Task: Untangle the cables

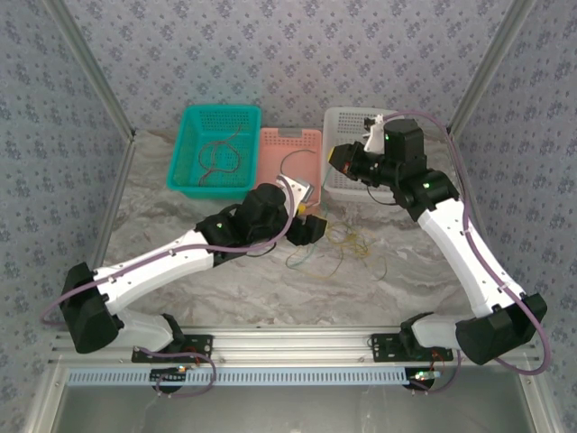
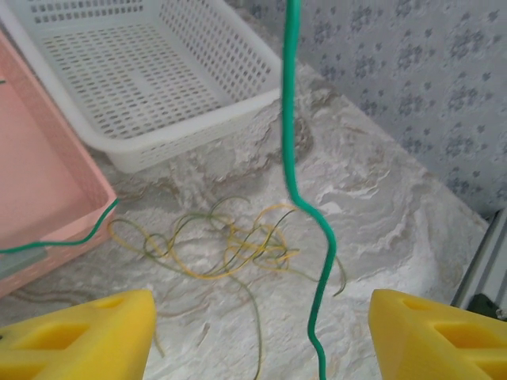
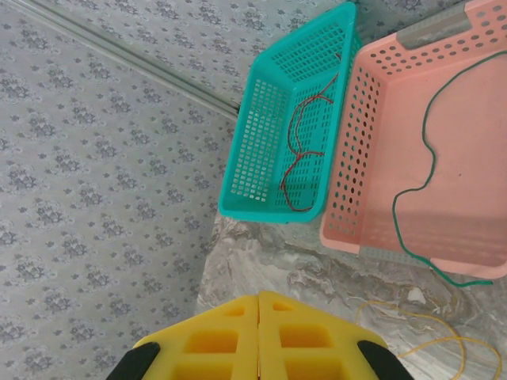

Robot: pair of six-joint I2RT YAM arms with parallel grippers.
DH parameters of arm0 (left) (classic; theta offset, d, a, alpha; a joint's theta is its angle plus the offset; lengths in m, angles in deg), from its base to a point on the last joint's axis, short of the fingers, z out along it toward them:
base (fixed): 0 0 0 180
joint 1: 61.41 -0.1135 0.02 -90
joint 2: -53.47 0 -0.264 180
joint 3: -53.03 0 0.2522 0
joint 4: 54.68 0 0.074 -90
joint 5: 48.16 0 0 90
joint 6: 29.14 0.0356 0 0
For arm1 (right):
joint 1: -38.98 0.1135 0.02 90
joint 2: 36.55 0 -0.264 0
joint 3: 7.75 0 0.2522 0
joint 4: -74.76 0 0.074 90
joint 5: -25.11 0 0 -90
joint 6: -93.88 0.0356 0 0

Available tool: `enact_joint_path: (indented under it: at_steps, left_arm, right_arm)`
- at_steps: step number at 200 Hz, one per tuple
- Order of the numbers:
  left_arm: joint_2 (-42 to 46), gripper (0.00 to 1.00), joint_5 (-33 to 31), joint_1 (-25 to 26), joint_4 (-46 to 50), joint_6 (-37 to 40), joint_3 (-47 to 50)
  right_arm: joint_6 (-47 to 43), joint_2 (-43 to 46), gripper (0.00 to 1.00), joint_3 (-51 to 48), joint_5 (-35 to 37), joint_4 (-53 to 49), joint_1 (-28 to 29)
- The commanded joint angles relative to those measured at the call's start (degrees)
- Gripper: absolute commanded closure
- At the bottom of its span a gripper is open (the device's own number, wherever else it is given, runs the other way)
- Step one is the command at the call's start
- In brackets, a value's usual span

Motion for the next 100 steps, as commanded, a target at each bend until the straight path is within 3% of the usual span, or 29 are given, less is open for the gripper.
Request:
enact_joint_path:
  at_steps: [1, 31, 62, 91, 100]
  left_arm:
    - [-0.93, 0.3, 2.06, 0.05, -5.44, -0.85, -0.05]
    - [-3.02, 0.36, 1.02, -0.08, -4.49, -0.45, -1.44]
    - [-3.52, 0.72, 0.78, -0.6, -5.23, -1.71, -1.85]
    - [-3.9, 0.76, 1.75, -1.01, -5.28, -2.3, -2.37]
    - [-3.99, 0.83, 2.2, -1.01, -5.3, -2.25, -2.53]
  right_arm:
    - [1.86, 0.15, 1.0, -1.09, -1.96, 2.31, 0.35]
    - [3.01, 0.76, 1.0, -1.71, -2.67, 3.4, 0.37]
    - [3.46, 1.64, 1.0, -2.47, -2.56, 3.53, 0.27]
    - [4.25, 2.14, 1.0, -3.54, -2.7, 4.48, 0.27]
    - [4.36, 2.21, 1.0, -3.86, -2.59, 4.62, 0.26]
